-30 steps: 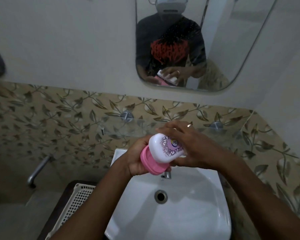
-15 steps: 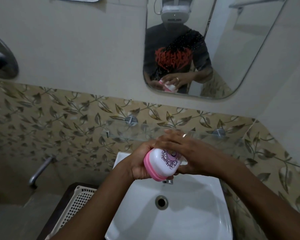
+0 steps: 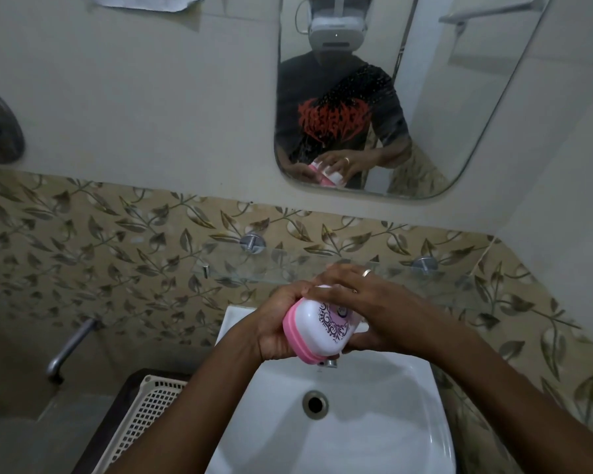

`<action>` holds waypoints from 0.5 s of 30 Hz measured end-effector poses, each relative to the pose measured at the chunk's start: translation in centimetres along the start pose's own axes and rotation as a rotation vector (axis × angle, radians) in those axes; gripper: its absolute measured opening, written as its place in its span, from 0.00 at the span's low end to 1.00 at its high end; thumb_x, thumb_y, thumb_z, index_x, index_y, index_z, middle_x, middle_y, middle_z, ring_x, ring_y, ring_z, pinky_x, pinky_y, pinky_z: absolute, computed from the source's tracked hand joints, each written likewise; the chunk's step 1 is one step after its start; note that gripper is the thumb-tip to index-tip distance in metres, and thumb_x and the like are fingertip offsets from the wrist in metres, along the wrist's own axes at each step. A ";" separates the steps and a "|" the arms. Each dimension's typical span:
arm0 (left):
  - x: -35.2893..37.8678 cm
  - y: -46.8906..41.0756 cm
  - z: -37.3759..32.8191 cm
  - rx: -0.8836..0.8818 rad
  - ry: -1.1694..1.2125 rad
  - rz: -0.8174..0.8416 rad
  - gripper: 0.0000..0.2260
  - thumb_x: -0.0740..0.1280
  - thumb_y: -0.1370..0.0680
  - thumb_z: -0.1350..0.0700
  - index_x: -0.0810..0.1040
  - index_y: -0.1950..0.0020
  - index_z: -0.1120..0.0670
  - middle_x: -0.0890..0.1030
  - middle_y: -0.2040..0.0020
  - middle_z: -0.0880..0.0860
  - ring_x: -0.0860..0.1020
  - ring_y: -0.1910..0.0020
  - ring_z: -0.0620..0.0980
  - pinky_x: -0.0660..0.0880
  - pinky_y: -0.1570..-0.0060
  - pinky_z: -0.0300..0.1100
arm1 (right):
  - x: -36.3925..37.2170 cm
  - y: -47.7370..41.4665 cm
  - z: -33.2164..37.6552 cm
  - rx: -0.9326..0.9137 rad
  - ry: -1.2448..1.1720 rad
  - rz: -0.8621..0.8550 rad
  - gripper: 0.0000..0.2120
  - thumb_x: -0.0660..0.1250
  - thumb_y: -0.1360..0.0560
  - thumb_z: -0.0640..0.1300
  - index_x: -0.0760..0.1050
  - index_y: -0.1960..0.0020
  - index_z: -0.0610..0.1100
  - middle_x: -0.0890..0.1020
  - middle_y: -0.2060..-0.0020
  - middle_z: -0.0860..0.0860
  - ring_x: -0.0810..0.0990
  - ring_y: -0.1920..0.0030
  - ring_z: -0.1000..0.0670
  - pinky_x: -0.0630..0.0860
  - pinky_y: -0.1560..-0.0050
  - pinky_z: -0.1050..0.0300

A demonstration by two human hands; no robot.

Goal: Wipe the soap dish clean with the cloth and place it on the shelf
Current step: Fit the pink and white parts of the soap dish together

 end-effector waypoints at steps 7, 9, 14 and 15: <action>-0.2 -0.2 -0.1 0.008 -0.021 -0.047 0.19 0.60 0.21 0.51 0.75 0.35 0.60 0.80 0.44 0.64 0.82 0.54 0.61 0.81 0.60 0.53 | 0.1 0.3 -0.4 0.029 -0.002 0.016 0.35 0.70 0.29 0.58 0.60 0.26 0.58 0.67 0.30 0.53 0.66 0.29 0.49 0.78 0.44 0.49; -0.4 -0.3 0.0 0.006 -0.038 -0.063 0.19 0.60 0.21 0.51 0.75 0.34 0.60 0.80 0.43 0.64 0.81 0.52 0.61 0.81 0.59 0.53 | 0.0 0.5 -0.3 0.037 -0.008 0.013 0.34 0.69 0.29 0.59 0.61 0.26 0.58 0.67 0.30 0.54 0.64 0.29 0.50 0.78 0.44 0.52; -0.5 -0.5 0.1 0.007 -0.058 -0.056 0.19 0.61 0.22 0.49 0.79 0.38 0.59 0.80 0.42 0.63 0.81 0.49 0.61 0.80 0.56 0.54 | 0.6 0.5 -0.5 0.038 0.001 0.017 0.35 0.70 0.29 0.59 0.60 0.26 0.60 0.66 0.29 0.54 0.62 0.27 0.52 0.74 0.42 0.59; -0.4 -0.6 0.2 0.017 -0.058 -0.051 0.18 0.61 0.22 0.50 0.79 0.39 0.59 0.80 0.42 0.63 0.81 0.49 0.61 0.80 0.56 0.54 | 0.9 0.5 -0.5 0.042 0.002 0.022 0.36 0.71 0.29 0.58 0.59 0.26 0.61 0.65 0.29 0.55 0.62 0.27 0.51 0.76 0.42 0.55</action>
Point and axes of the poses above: each hand's wrist, its own y-axis away from the middle knuckle, its own x-axis out of the palm, z = x × y, the point moved 4 cm from there along -y, towards the middle knuckle
